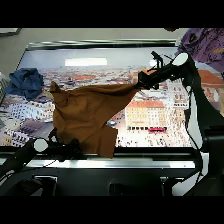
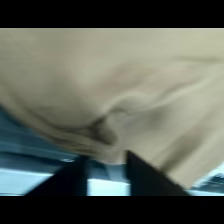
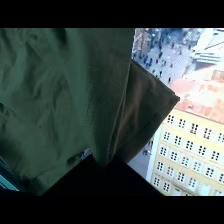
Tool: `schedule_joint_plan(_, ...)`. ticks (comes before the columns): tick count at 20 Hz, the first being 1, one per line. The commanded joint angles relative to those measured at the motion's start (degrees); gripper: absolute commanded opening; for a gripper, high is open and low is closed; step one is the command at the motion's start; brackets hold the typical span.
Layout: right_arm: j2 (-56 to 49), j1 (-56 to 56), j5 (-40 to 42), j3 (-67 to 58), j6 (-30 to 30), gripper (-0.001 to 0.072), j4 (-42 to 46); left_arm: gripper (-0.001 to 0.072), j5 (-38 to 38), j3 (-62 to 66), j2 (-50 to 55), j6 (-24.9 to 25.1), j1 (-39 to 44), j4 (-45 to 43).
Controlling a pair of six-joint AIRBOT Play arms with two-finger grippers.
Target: Fold the clothes and pants, and hang the long-sleeved shirts on hangers.
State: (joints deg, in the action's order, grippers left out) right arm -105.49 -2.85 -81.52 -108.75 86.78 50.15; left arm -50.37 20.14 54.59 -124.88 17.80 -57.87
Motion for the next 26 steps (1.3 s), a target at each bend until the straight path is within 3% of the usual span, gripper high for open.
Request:
schedule_joint_plan(1, 0.02, 0.02, -0.26, 0.02, -0.02, 0.0031, -0.04, 0.0077, 1.99, 0.00, 0.00, -1.81, 0.04, -0.68)
schedule_joint_plan(2, 0.04, 0.02, -0.48, 0.02, -0.04, 0.0031, -0.04, 0.0017, 2.62, 0.00, 0.00, -1.81, 0.04, -0.68)
schedule_joint_plan(7, 1.60, 0.04, -0.04, 0.02, -0.04, 0.0030, 0.02, 0.0016, 3.91, 1.09, -0.04, -1.51, 0.02, -1.57)
schedule_joint_plan(10, 4.85, 0.04, 3.76, 0.00, 0.00, 0.0029, 1.25, 0.0015, 3.48, 8.22, -2.19, -0.96, -0.57, -9.35)
schedule_joint_plan(13, 10.27, 0.04, 9.84, -0.28, -0.02, 0.0028, 5.55, 0.0015, 0.63, 23.34, -4.98, 0.04, -4.42, -22.21)
schedule_joint_plan(19, 27.10, 0.04, 17.73, -6.93, -0.02, 0.0028, 21.46, 0.0015, -5.90, 63.36, -7.50, 11.52, -10.75, -37.86)
schedule_joint_plan(22, 39.52, 0.02, 21.66, -7.19, 0.00, 0.0028, 26.80, 0.0015, -5.79, 79.82, -9.29, 15.74, -11.02, -39.91)
schedule_joint_plan(26, 52.74, 0.04, 22.69, -7.17, 0.42, 0.0028, 27.43, 0.0015, -5.75, 88.39, -13.90, 16.50, -11.02, -39.89)
